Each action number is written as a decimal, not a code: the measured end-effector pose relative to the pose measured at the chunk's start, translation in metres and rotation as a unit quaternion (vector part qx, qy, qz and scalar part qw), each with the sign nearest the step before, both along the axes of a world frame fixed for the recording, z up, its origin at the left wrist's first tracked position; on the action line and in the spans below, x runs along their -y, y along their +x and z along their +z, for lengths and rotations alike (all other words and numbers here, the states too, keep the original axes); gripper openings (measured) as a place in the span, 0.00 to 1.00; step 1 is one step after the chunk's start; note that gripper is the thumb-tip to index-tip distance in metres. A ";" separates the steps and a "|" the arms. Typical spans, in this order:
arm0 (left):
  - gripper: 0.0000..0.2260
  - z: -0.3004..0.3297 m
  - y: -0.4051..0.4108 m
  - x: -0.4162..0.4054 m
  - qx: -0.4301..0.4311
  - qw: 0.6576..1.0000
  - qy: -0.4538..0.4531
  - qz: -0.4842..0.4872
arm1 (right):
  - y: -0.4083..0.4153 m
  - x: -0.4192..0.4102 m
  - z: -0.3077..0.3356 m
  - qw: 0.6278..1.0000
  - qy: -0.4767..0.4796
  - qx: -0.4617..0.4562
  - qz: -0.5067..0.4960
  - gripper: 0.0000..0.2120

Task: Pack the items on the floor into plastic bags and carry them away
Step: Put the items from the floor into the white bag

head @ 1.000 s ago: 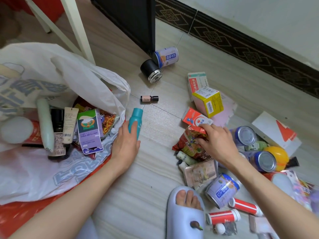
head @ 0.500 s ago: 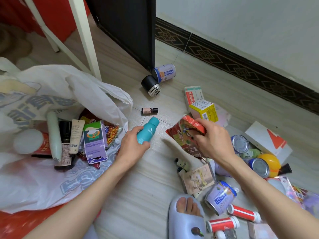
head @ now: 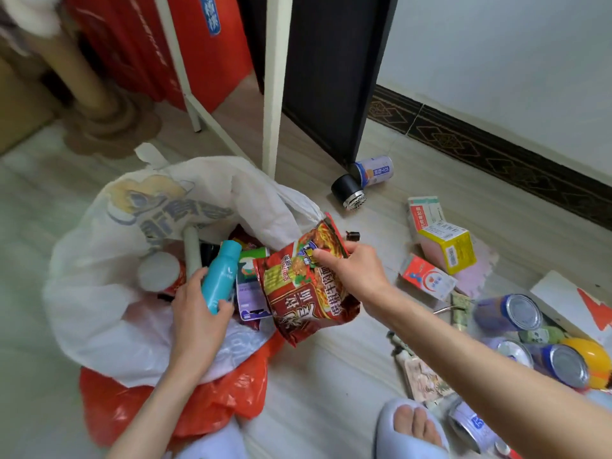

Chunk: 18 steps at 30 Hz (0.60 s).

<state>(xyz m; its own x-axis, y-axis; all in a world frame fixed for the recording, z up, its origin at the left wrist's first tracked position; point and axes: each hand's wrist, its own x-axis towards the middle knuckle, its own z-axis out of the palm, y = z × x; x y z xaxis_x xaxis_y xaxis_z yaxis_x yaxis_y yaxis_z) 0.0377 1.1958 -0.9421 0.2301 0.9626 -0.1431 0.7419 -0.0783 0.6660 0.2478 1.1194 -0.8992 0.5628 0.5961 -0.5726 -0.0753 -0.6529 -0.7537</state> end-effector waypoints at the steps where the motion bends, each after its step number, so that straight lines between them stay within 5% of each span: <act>1: 0.26 -0.004 -0.005 -0.003 -0.006 1.000 -0.001 0.005 | -0.007 -0.008 -0.003 1.000 -0.002 -0.008 0.006 0.09; 14: 0.16 -0.020 -0.003 -0.048 -0.035 0.994 0.106 -0.009 | -0.081 -0.090 -0.068 0.962 0.068 -0.162 -0.207 0.15; 18: 0.25 -0.027 -0.007 -0.043 -0.115 0.984 0.110 -0.085 | -0.072 -0.084 -0.084 0.978 0.024 -0.132 -0.159 0.17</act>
<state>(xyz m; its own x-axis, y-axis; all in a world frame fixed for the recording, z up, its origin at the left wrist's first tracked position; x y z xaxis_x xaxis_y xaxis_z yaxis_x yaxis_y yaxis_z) 0.0311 1.2384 -0.9695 0.3762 0.9265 -0.0022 0.8345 -0.3378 0.4353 0.1762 1.2039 -0.9831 0.5609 0.4435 -0.6991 -0.4653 -0.5295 -0.7093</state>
